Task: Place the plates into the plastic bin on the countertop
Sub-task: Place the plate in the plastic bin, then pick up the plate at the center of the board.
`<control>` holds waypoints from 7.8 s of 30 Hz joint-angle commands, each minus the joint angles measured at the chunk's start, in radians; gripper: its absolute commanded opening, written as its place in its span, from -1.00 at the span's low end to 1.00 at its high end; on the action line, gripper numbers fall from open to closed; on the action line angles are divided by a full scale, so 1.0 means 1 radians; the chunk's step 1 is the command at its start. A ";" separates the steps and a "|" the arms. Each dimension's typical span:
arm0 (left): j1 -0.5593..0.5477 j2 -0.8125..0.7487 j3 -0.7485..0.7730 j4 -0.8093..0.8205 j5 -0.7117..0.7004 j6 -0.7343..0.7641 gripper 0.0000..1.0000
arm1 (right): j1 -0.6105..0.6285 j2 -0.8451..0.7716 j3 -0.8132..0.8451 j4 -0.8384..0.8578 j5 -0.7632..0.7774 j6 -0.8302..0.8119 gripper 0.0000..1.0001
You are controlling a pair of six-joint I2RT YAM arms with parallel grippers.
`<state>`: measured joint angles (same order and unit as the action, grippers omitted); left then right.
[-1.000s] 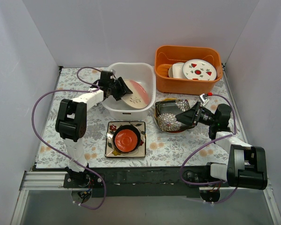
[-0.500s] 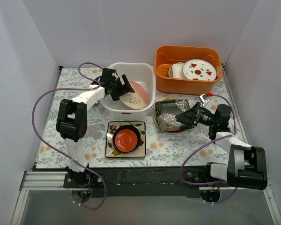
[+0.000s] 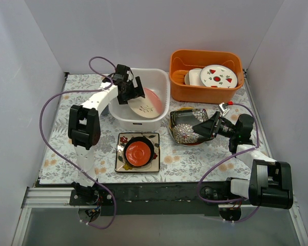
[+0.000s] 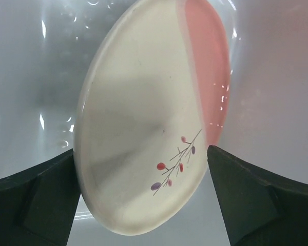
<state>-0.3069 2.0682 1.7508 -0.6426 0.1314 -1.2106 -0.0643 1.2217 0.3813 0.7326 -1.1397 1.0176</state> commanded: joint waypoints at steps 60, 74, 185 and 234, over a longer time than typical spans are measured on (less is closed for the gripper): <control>-0.218 -0.364 -0.019 -0.028 -0.165 0.169 0.97 | -0.015 -0.194 0.297 -0.946 0.616 -0.675 0.73; -0.215 -0.451 -0.112 0.098 0.157 0.149 0.96 | -0.025 -0.197 0.288 -0.997 0.774 -0.703 0.70; -0.215 -0.530 -0.264 0.144 0.198 0.094 0.96 | -0.220 -0.025 0.014 -0.361 0.141 -0.315 -0.97; -0.215 -0.499 -0.289 0.245 0.401 0.022 0.96 | -0.247 -0.272 0.071 -0.180 0.032 -0.056 -0.97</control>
<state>-0.5194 1.6024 1.4651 -0.4309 0.4831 -1.1797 -0.3077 0.9871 0.4225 0.3801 -1.0271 0.8921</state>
